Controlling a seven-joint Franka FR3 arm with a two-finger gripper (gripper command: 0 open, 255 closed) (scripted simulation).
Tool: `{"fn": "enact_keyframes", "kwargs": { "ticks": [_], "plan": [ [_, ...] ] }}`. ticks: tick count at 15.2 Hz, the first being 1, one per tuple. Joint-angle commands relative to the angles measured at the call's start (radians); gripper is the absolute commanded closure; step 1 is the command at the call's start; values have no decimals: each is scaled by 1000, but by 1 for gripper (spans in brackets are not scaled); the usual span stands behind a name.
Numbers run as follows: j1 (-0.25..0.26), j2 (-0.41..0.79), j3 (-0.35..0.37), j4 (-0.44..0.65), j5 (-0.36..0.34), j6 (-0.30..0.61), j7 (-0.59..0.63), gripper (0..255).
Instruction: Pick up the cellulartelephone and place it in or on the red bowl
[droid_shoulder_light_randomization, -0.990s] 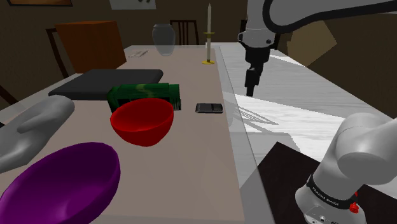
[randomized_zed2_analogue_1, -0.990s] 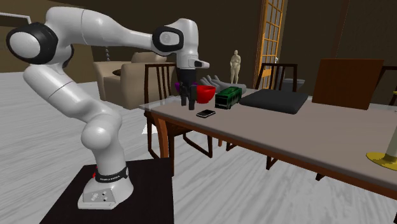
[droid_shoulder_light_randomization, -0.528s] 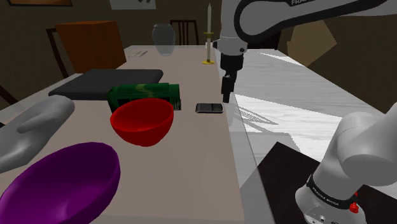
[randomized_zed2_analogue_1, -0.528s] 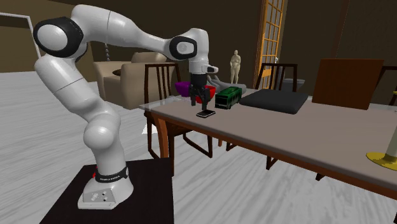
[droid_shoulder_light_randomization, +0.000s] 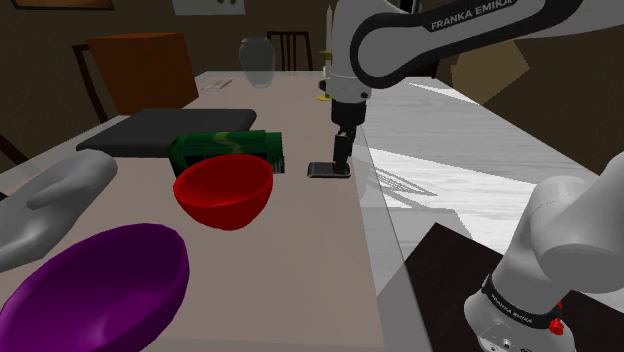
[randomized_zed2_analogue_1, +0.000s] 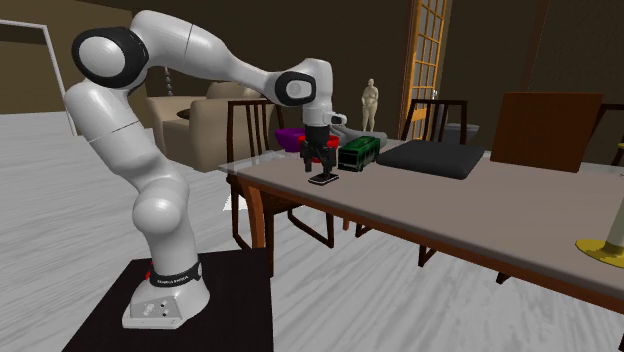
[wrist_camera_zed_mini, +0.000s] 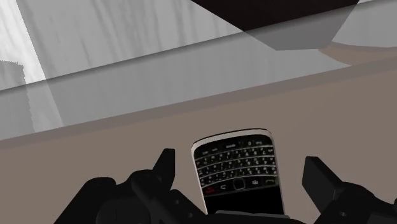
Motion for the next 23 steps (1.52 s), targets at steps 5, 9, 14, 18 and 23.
{"fn": "enact_keyframes", "kwargs": {
  "ticks": [5, 9, 14, 18, 23],
  "plan": [
    [0, 14, 1, -34, 1, 49, 0, 0],
    [0, 14, 1, -34, 1, 49, 0, 0],
    [0, 14, 1, -34, 1, 49, 0, 255],
    [0, 14, 1, -34, 1, 49, 0, 255],
    [0, 6, 0, -1, 0, 8, 0, 255]
  ]
}}
